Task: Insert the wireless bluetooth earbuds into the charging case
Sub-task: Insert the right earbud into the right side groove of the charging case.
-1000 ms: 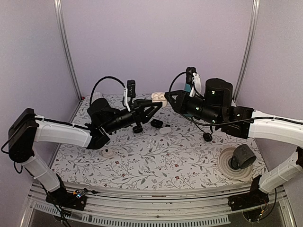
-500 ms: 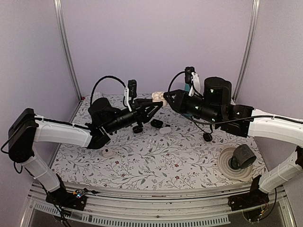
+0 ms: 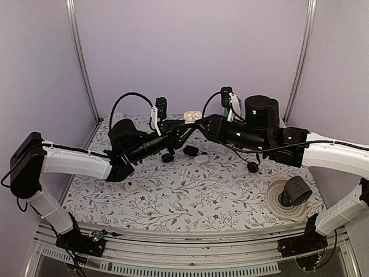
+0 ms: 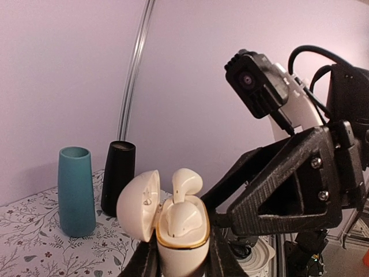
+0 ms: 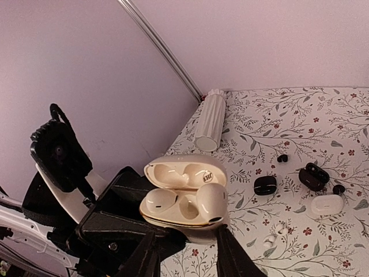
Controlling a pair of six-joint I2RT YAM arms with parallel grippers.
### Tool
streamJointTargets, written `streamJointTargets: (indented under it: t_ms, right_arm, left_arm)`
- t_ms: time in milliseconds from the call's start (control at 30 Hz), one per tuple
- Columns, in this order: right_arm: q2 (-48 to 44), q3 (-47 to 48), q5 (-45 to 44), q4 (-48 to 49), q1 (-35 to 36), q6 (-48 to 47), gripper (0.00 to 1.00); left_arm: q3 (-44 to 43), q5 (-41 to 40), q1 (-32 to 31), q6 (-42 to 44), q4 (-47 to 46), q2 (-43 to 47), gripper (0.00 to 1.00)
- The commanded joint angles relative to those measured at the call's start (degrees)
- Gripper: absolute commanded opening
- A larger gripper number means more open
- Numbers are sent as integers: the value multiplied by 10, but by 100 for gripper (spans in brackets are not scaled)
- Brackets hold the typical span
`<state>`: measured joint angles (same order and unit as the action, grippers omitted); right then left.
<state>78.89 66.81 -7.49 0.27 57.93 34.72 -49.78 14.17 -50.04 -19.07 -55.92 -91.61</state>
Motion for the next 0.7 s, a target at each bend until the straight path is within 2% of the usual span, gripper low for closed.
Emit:
streamJointTargets:
  t_ms: [0, 133, 333, 467, 667]
  right_arm:
    - [-2, 16, 27, -3, 10, 4, 36]
    - [-6, 20, 19, -13, 10, 0, 38]
    - [-64, -7, 4, -40, -1, -34, 47]
    - [-111, -44, 69, -25, -35, -66, 54]
    - [-126, -67, 205, -11, -95, -116, 53]
  left_arm:
    - [-12, -3, -3, 9, -5, 8, 0]
    - [-11, 1, -3, 7, -7, 7, 0]
    - [-6, 13, -2, 9, -8, 18, 0]
    - [-3, 33, -1, 6, -8, 30, 0]
    - [2, 115, 13, -21, -13, 57, 0]
